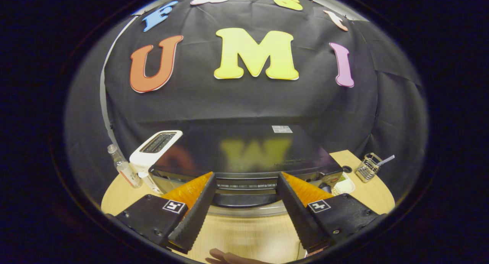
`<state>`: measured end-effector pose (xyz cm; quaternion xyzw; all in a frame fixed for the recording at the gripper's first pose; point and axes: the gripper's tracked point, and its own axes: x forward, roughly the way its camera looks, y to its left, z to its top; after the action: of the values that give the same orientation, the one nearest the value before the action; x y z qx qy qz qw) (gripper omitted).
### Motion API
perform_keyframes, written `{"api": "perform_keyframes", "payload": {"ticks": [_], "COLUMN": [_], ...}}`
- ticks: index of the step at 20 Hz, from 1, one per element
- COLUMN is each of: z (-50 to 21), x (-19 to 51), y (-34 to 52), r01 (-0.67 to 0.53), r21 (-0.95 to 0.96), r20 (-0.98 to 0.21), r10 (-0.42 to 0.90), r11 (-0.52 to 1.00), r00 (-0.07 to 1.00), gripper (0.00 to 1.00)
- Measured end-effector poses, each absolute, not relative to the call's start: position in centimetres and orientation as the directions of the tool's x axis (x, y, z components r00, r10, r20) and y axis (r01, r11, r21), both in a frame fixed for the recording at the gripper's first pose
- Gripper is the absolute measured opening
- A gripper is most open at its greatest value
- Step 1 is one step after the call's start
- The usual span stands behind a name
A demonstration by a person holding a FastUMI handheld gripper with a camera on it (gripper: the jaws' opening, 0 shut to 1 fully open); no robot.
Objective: Open the toaster oven, put the food inside, and close the toaster oven door.
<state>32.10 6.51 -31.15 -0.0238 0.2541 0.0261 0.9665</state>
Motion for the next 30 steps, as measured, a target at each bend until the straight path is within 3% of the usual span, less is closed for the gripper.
{"api": "perform_keyframes", "payload": {"ticks": [11, 21, 27, 30], "z": [-34.5, -45.9, -45.3, -43.7], "x": [23.3, 18.7, 18.8, 17.9], "y": [5.6, 4.9, 5.1, 5.9], "r01": [-0.053, -0.024, -0.058, -0.118], "r21": [-0.052, -0.018, -0.029, 0.037], "r20": [-0.511, -0.744, -0.724, -0.727], "r10": [0.019, 0.003, 0.019, 0.108], "r11": [0.997, 1.0, 0.998, 0.992], "r00": [0.859, 0.668, 0.689, 0.679], "gripper": [1.0, 1.0, 1.0, 1.0]}}
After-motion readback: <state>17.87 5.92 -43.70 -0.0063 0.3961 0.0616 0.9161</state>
